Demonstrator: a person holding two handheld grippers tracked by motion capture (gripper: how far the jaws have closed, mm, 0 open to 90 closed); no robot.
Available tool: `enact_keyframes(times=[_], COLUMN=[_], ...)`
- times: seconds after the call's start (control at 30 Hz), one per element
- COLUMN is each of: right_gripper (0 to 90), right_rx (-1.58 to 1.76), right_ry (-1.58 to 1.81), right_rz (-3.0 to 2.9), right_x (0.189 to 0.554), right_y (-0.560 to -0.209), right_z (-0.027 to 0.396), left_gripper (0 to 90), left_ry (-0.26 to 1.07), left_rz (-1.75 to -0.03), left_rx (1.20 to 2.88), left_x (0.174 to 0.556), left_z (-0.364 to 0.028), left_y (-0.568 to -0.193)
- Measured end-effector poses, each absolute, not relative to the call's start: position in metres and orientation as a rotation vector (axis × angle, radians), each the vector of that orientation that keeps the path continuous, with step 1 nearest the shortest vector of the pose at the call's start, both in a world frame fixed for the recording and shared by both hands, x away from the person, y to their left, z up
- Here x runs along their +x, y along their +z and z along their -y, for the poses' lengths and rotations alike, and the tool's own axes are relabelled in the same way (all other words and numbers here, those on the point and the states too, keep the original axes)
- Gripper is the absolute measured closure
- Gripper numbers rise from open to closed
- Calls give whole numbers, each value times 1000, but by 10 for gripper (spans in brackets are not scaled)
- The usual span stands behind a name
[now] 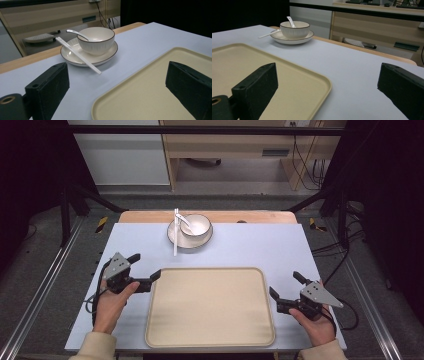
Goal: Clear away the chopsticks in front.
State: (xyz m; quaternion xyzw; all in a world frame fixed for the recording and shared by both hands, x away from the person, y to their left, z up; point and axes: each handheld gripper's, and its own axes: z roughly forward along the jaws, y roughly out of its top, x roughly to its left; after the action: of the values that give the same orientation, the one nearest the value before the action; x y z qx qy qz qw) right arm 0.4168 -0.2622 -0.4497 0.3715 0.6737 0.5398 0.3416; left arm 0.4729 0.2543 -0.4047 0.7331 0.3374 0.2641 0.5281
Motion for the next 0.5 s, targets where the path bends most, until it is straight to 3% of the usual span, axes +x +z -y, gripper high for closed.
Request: enact_keyframes(times=[0.5], right_gripper=[44], right_rx=[971], right_ry=[1336], right_rz=[-1778], right_x=[412], right_y=[-451], right_z=[263], left_gripper=[111], left_ry=[720], left_rz=[-859], left_rx=[1931], left_x=[548], left_z=[-209], left_y=[-358])
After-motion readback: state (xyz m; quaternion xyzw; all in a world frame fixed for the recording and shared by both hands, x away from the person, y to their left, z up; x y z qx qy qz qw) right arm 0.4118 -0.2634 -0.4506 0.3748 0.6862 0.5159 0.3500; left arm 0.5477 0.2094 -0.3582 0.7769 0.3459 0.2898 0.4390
